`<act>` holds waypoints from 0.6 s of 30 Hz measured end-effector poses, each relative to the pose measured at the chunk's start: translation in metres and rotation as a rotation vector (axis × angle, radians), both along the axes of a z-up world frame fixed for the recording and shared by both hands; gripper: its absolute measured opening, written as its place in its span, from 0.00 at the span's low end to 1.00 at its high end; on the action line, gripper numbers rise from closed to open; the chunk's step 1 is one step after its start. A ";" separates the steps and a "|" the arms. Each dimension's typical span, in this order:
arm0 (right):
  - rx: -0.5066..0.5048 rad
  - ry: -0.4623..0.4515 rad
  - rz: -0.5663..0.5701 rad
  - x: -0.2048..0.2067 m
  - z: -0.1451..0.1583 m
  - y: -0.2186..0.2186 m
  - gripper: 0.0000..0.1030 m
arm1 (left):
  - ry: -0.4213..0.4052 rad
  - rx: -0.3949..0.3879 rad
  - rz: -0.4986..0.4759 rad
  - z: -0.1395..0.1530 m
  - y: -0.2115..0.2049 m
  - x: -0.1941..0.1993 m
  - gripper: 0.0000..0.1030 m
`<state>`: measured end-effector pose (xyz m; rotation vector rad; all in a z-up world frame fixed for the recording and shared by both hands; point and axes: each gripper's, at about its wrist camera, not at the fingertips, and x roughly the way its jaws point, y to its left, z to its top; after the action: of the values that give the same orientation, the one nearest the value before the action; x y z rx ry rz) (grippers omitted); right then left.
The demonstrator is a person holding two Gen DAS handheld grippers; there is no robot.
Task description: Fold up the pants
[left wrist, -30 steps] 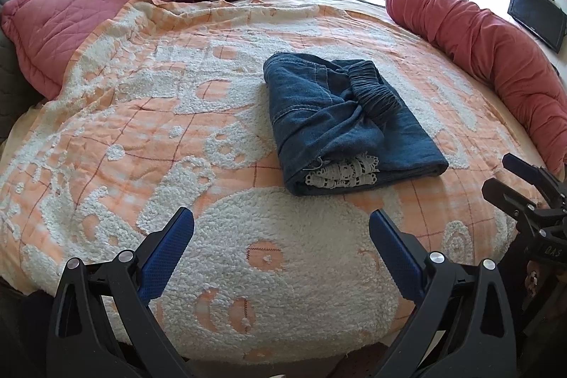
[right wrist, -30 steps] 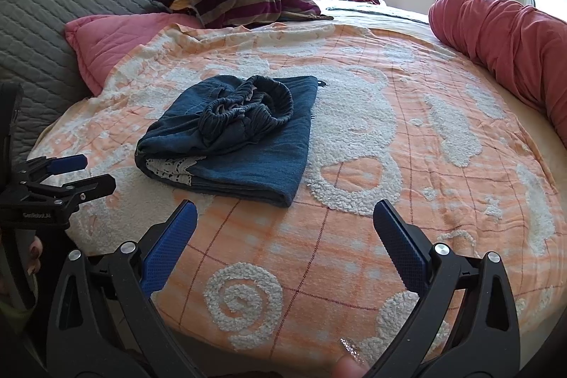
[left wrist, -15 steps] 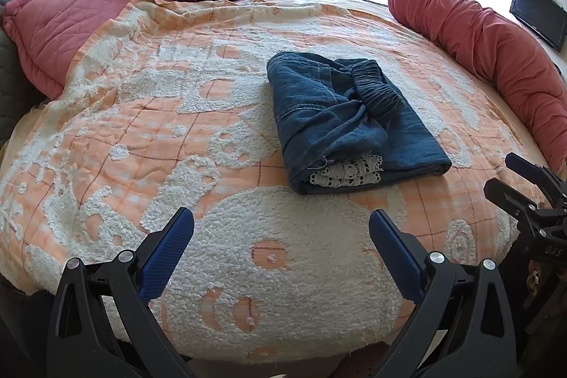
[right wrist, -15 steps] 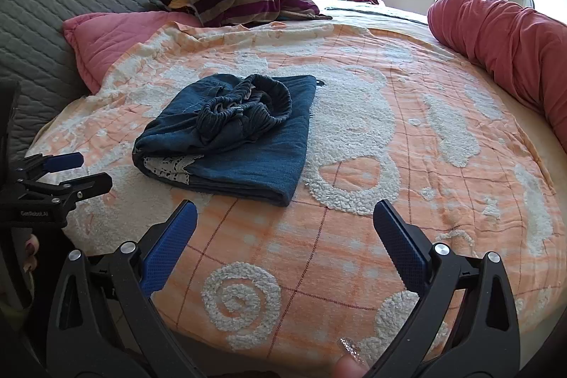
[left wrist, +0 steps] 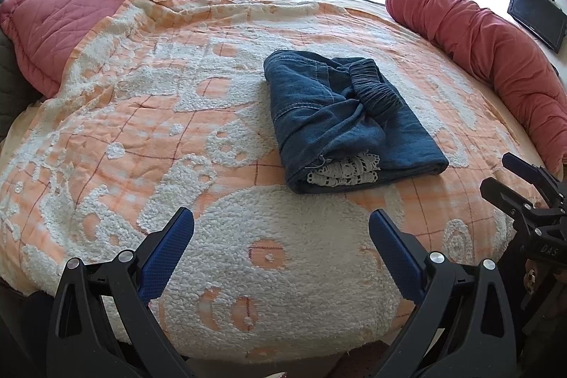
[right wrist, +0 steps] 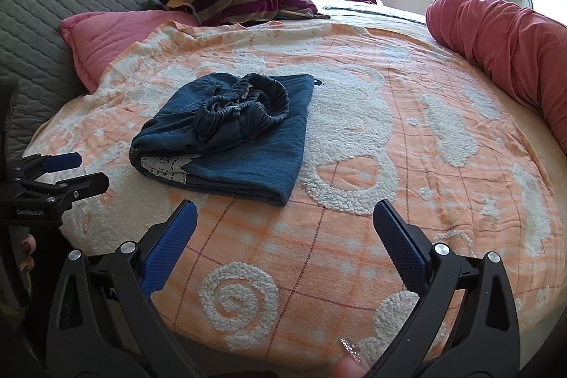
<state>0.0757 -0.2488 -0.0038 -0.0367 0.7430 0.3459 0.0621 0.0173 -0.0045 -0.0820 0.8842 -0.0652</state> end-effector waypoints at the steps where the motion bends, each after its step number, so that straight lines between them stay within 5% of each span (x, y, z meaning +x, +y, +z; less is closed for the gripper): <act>1: -0.002 0.001 -0.001 0.001 -0.001 0.000 0.91 | 0.004 0.001 0.002 0.000 0.000 0.001 0.96; 18: -0.022 -0.006 -0.070 0.011 0.005 -0.019 0.91 | 0.021 0.017 0.026 0.000 0.006 0.005 0.96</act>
<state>0.0868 -0.2680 0.0012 -0.0327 0.7404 0.2703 0.0674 0.0237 -0.0044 -0.0781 0.9044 -0.0329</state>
